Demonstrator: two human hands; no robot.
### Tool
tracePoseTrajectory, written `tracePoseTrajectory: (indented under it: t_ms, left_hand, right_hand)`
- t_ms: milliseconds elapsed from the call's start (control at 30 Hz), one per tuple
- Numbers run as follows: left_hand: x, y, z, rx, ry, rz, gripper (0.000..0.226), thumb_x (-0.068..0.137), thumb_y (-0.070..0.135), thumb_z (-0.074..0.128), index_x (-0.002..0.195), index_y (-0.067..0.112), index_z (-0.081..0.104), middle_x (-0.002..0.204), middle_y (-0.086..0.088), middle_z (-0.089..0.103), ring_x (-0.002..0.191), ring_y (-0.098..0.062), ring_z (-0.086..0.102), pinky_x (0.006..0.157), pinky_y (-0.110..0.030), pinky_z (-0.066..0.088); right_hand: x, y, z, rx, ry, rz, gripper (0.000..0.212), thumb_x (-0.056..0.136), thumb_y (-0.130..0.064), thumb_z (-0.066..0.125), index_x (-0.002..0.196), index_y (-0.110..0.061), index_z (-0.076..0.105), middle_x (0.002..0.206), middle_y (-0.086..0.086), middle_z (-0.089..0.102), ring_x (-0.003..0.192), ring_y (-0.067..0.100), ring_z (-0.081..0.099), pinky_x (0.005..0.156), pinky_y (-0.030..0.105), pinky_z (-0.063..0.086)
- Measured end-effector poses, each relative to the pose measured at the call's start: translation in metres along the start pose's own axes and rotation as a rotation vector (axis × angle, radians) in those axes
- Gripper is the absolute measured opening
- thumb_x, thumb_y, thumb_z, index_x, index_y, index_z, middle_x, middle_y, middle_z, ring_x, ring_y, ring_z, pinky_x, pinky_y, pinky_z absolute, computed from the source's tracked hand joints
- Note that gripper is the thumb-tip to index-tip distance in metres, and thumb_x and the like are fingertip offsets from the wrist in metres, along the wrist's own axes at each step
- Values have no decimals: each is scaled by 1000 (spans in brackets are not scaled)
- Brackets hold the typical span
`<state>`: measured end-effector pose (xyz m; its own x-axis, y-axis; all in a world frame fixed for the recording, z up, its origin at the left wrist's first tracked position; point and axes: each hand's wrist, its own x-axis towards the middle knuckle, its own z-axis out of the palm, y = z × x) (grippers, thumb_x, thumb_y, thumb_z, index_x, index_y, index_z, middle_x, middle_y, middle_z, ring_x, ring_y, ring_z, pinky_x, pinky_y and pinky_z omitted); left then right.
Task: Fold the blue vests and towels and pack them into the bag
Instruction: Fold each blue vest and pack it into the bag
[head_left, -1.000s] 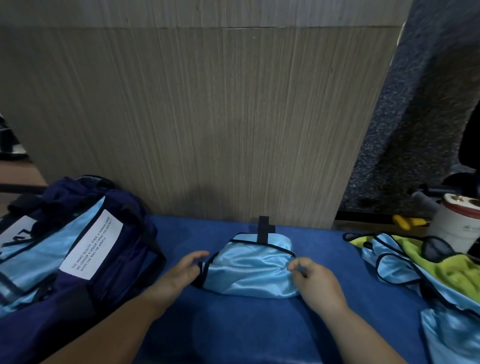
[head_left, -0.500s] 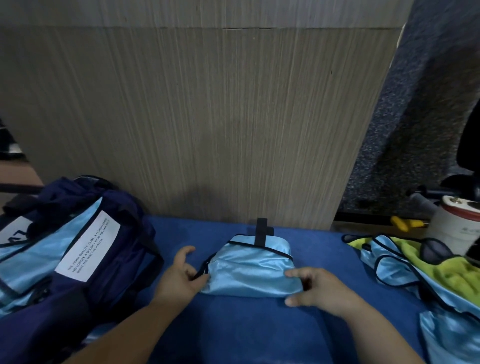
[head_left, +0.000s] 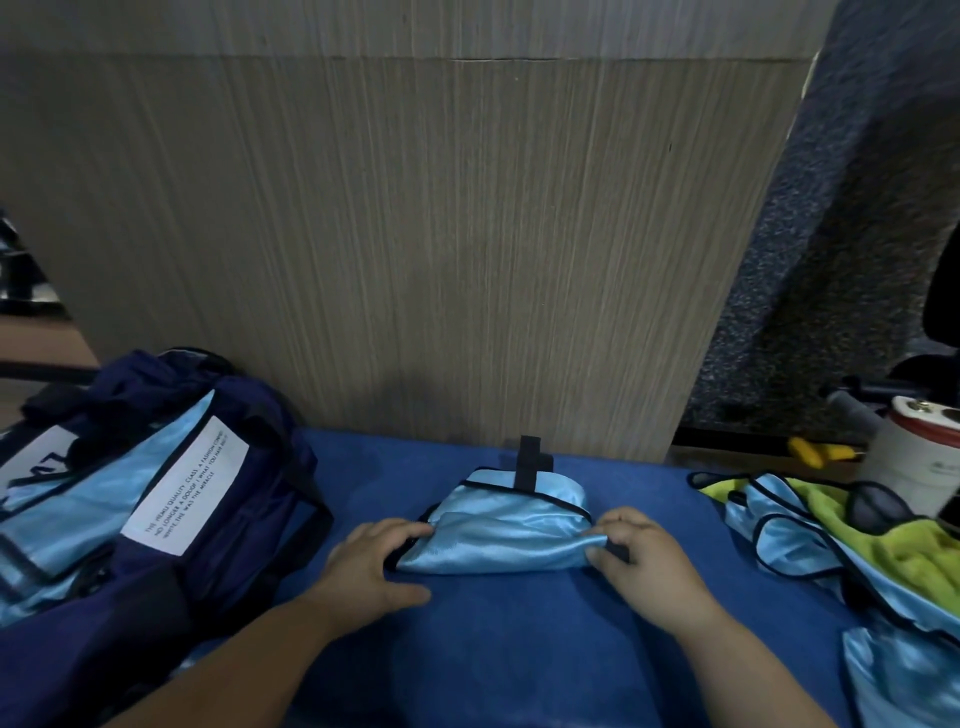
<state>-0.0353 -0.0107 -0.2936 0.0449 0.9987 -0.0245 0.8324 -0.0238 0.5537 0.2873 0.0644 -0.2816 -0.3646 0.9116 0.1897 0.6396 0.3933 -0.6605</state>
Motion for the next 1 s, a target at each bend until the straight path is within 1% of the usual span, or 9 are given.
tracePoseTrajectory:
  t_ms: [167, 233, 300, 400, 500, 600, 700, 867, 1000]
  left_hand:
    - [3, -7, 7, -133, 165, 6, 28, 63, 65, 47, 89, 70, 55, 100, 29, 59, 100, -3, 51, 88, -18, 36]
    - [2, -7, 7, -250, 247, -13, 19, 67, 62, 59, 82, 53, 65, 99, 21, 62, 100, -6, 53, 85, -11, 35]
    - [-3, 1, 3, -451, 297, -60, 21, 71, 48, 73, 90, 39, 70, 104, 11, 66, 108, -10, 55, 90, -7, 37]
    - [-8, 12, 0, -839, 262, -137, 43, 64, 44, 76, 100, 21, 73, 103, -4, 73, 104, -20, 65, 91, -26, 48]
    - [-7, 30, 0, -1006, 245, -242, 13, 91, 19, 65, 104, 17, 68, 95, 4, 76, 96, -15, 68, 81, -26, 49]
    - [-3, 42, 2, -888, 225, -283, 11, 98, 23, 54, 107, 25, 62, 98, 12, 71, 95, -3, 63, 73, -15, 44]
    - [5, 46, 0, -651, 230, -301, 20, 100, 33, 48, 120, 27, 51, 107, 14, 58, 97, -2, 54, 80, -19, 39]
    - [19, 45, 6, -269, 273, -351, 25, 102, 37, 38, 118, 20, 47, 100, 1, 60, 90, -15, 57, 77, -30, 44]
    - [21, 45, 11, 21, 229, -329, 28, 102, 40, 34, 122, 22, 41, 95, 5, 60, 88, -16, 59, 77, -32, 48]
  right_hand:
    - [-2, -7, 1, 141, 16, 144, 18, 98, -26, 54, 91, -19, 68, 87, -2, 68, 83, 11, 62, 74, 24, 47]
    - [-3, -10, 0, 166, 35, 175, 24, 100, -30, 49, 90, -15, 63, 78, 1, 65, 72, 12, 58, 67, 25, 46]
    - [-2, -13, -1, 202, 49, 174, 27, 101, -32, 46, 87, -15, 60, 77, 5, 64, 69, 12, 56, 62, 21, 43]
    - [-2, -17, 3, 220, 34, 158, 30, 102, -32, 43, 82, -13, 54, 71, 3, 57, 63, 6, 50, 59, 19, 39]
    - [-1, -19, 6, 234, 34, 179, 32, 102, -32, 42, 78, -12, 49, 67, -4, 49, 57, 0, 44, 58, 21, 38]
    - [0, -20, 4, 304, -20, 238, 31, 100, -39, 46, 84, -14, 56, 75, -3, 60, 71, 4, 56, 71, 24, 45]
    - [-3, -23, 2, 377, -127, 276, 20, 94, -41, 59, 101, -23, 61, 98, -10, 70, 92, 3, 64, 83, 22, 49]
    - [-1, -24, 5, 207, -48, 230, 24, 100, -34, 49, 84, -17, 47, 72, -4, 53, 66, 8, 50, 64, 27, 41]
    - [0, -23, 7, 26, -4, 241, 20, 101, -40, 41, 97, -22, 49, 74, -2, 57, 72, 14, 56, 65, 33, 42]
